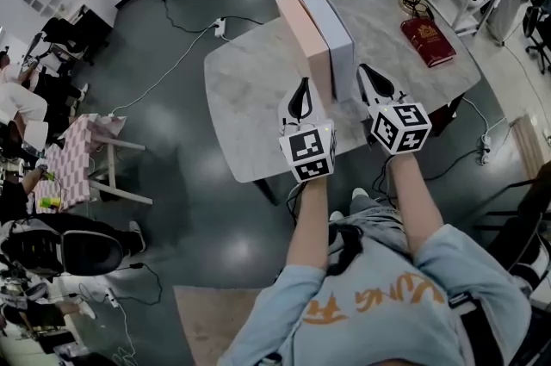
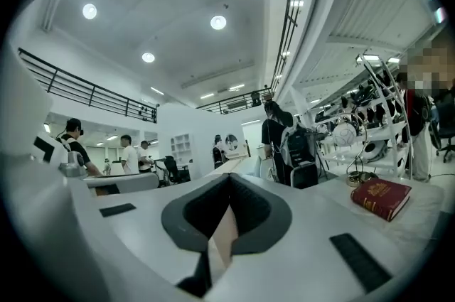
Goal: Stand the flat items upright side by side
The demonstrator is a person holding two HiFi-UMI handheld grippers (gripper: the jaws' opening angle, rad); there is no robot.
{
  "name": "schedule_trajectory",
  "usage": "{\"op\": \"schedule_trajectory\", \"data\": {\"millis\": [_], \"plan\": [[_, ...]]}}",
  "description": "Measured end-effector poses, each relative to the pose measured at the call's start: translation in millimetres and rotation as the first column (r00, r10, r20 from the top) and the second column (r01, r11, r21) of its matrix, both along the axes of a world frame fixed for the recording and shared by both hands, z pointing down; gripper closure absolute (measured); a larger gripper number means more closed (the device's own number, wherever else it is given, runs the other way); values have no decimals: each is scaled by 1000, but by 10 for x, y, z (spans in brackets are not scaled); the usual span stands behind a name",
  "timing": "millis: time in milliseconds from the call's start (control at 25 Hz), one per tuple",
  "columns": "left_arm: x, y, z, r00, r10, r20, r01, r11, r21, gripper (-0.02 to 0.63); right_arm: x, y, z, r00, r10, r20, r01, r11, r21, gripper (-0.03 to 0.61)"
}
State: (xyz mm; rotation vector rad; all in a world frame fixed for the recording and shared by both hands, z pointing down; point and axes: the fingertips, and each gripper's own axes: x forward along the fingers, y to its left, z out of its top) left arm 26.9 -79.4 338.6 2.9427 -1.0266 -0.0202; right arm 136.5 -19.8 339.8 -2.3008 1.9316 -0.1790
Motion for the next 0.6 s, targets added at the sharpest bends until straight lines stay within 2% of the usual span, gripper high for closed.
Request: {"op": "schedule_trajectory", "data": {"millis": [200, 600], "plan": [[-51, -33, 67, 1000, 6, -10, -7, 1000, -30, 602, -134, -16, 30, 995, -8, -100, 4, 999, -48, 577], [-68, -147, 89, 999, 26, -29, -27, 999, -41, 603, -189, -153, 6, 990, -21, -138, 12, 998, -66, 577]]}}
